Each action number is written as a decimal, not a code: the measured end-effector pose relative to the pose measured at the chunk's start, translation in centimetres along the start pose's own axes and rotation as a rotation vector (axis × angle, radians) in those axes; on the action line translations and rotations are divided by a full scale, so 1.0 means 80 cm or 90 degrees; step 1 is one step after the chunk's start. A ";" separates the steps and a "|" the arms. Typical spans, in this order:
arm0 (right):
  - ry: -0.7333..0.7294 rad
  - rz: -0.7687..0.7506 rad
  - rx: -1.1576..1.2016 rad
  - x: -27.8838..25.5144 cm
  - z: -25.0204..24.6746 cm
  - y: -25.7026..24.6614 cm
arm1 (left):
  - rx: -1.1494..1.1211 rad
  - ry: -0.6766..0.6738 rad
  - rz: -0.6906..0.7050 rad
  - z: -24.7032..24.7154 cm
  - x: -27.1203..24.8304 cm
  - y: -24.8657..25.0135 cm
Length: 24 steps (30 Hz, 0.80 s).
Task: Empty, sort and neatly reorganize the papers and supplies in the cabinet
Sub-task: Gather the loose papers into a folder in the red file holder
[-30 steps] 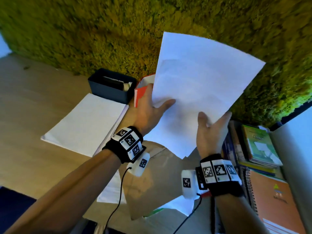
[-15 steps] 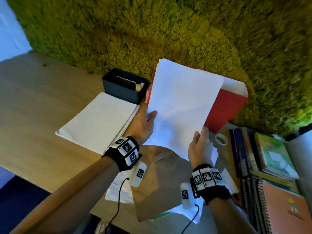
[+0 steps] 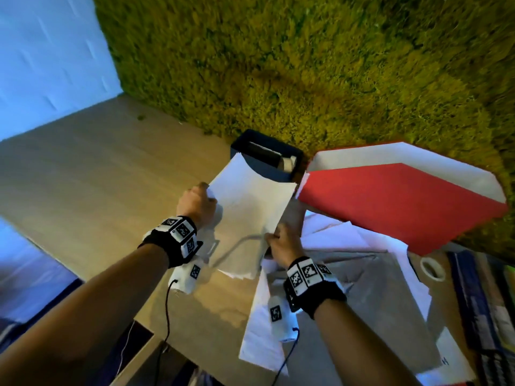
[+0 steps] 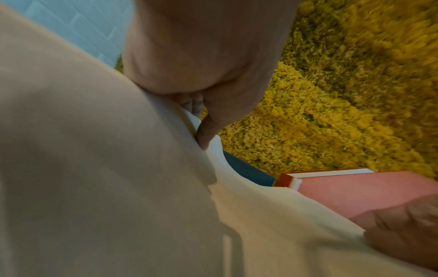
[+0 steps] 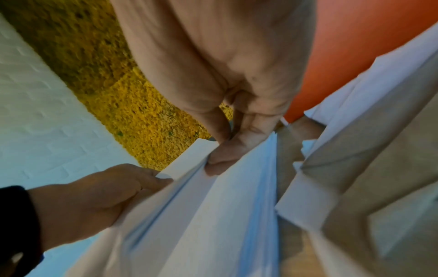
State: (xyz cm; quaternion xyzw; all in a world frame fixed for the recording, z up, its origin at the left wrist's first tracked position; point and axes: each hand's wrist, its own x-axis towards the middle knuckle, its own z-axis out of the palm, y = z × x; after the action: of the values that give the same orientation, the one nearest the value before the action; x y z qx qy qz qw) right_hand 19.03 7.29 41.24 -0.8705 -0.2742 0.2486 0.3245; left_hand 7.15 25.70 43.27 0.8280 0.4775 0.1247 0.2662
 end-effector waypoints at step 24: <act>0.066 0.298 0.250 0.076 0.067 -0.015 | -0.152 -0.281 -0.115 0.040 0.092 -0.064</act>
State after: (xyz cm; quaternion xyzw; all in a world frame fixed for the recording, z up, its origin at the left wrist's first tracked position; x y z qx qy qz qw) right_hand 19.78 14.24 36.98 -0.8421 0.0041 0.3205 0.4338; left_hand 8.73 33.06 37.43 0.7519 0.4616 -0.0279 0.4699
